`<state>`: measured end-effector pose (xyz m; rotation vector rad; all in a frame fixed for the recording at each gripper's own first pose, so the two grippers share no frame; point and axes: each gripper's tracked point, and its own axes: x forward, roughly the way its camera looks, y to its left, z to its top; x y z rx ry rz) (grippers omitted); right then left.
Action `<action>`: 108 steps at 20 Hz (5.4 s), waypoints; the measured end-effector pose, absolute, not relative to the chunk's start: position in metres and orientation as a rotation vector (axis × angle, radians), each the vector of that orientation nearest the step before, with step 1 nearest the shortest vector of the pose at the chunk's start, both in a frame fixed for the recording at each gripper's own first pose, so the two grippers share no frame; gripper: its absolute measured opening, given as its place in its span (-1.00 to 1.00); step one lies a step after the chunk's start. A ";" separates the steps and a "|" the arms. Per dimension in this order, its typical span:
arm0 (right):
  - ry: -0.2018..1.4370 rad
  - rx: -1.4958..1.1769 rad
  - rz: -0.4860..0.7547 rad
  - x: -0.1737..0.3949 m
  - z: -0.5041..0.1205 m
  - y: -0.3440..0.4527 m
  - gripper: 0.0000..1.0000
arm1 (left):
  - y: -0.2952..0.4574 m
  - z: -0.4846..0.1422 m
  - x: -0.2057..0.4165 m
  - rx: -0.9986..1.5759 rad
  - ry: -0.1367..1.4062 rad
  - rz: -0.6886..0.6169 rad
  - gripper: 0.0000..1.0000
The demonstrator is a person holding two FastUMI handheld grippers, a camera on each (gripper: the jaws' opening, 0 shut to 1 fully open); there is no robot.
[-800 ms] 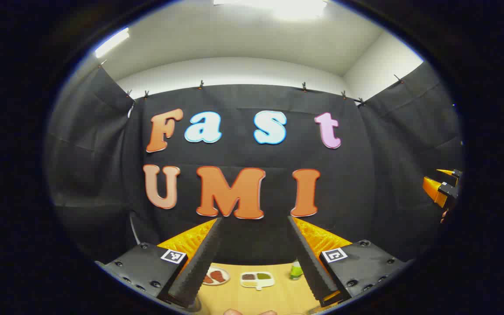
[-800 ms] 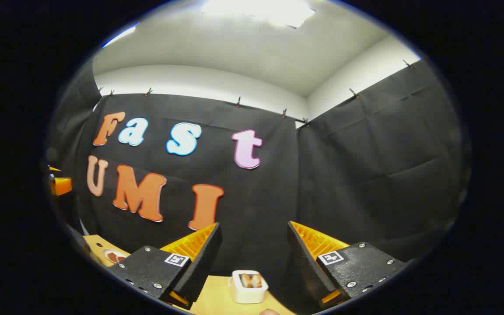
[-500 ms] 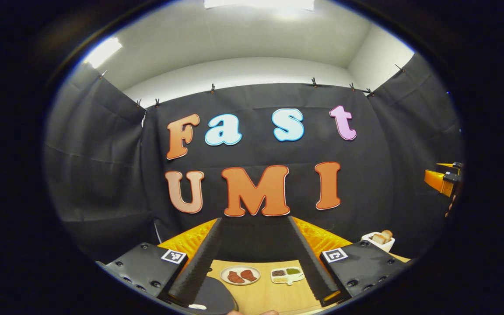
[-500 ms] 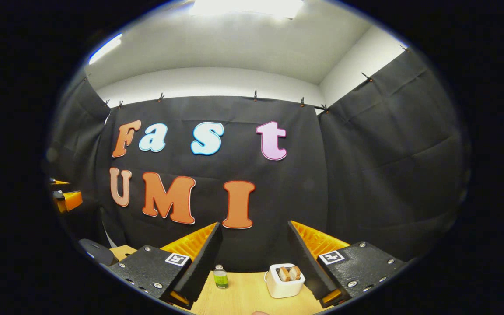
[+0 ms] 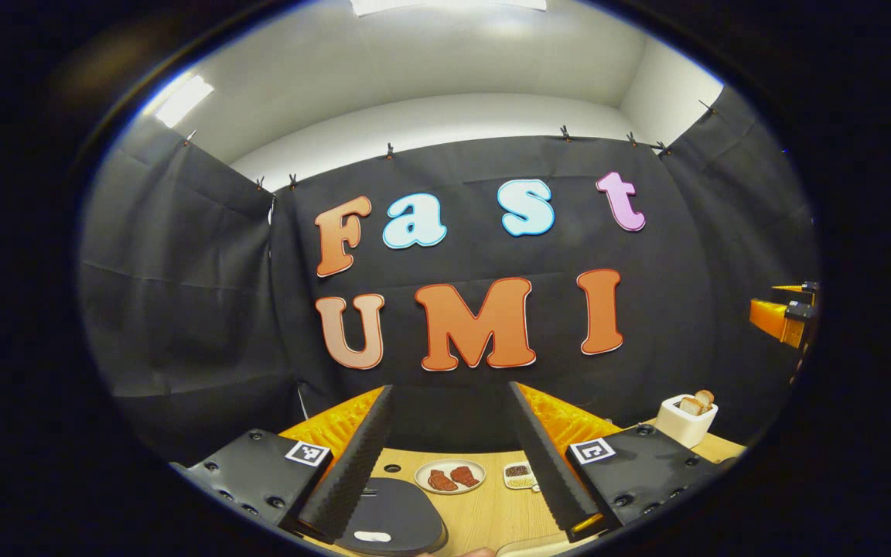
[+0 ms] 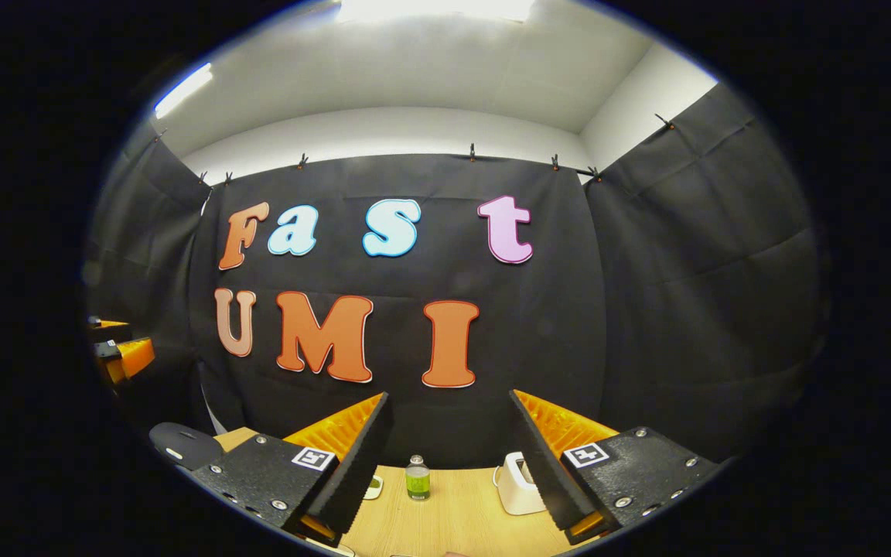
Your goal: Close the left gripper, press the button to open the rice cooker; take a wooden spoon from the chopstick holder with the right hand, scoop a spoonful of rice and pour it into the rice cooker, then put the wooden spoon back into the chopstick holder.
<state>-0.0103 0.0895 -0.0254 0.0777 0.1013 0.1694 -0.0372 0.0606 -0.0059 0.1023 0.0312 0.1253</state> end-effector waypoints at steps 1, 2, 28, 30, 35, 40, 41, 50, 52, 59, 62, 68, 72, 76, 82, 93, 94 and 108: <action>0.103 0.073 0.172 -0.010 -0.026 0.090 0.83 | 0.062 -0.003 -0.036 0.101 0.030 0.128 0.86; 0.105 0.067 0.174 -0.009 -0.027 0.091 0.76 | 0.064 0.000 -0.035 0.100 0.024 0.132 0.86; 0.212 0.028 0.110 -0.044 -0.053 0.058 0.72 | 0.123 -0.139 -0.022 -0.082 0.717 0.159 -0.89; 0.214 0.028 0.094 -0.046 -0.054 0.053 0.72 | 0.129 -0.167 -0.032 -0.136 0.841 0.168 -0.89; 0.239 0.005 0.064 -0.052 -0.061 0.043 0.82 | 0.149 -0.229 -0.062 -0.285 1.113 0.188 -0.89; 0.282 -0.001 0.030 -0.059 -0.073 0.037 0.82 | 0.173 -0.274 -0.091 -0.373 1.323 0.248 -0.89; 0.292 0.006 0.028 -0.060 -0.075 0.036 0.82 | 0.180 -0.281 -0.093 -0.375 1.342 0.264 -0.89; 0.357 0.001 0.021 -0.065 -0.100 0.040 0.82 | 0.182 -0.320 -0.109 -0.465 1.444 0.299 -0.87; 0.372 0.006 0.021 -0.066 -0.107 0.041 0.82 | 0.183 -0.324 -0.106 -0.483 1.428 0.301 -0.88; 0.392 0.028 0.056 -0.060 -0.117 0.052 0.82 | 0.181 -0.312 -0.104 -0.403 1.374 0.229 -0.88; 0.417 0.027 0.060 -0.060 -0.126 0.052 0.82 | 0.178 -0.297 -0.103 -0.268 1.285 0.199 -0.88; 0.541 0.072 0.062 -0.071 -0.166 0.055 0.83 | 0.193 -0.224 -0.056 -0.076 0.956 0.232 -0.88; 0.585 0.106 0.062 -0.072 -0.185 0.058 0.83 | 0.218 -0.171 -0.040 0.056 0.729 0.317 -0.87; 0.644 0.094 0.068 -0.078 -0.213 0.057 0.83 | 0.211 -0.123 -0.037 0.129 0.569 0.313 -0.87; 0.757 0.061 0.089 -0.095 -0.261 0.069 0.83 | 0.161 -0.091 -0.040 0.192 0.462 0.210 -0.23; 0.977 0.092 0.064 -0.123 -0.351 0.065 0.83 | 0.119 -0.081 -0.053 0.199 0.380 0.152 0.68; 1.003 0.117 0.066 -0.126 -0.357 0.067 0.84 | 0.121 -0.084 -0.055 0.195 0.384 0.158 0.86; 1.127 0.386 0.044 -0.142 -0.408 0.124 -0.19 | 0.105 -0.085 -0.060 0.092 0.362 0.130 0.68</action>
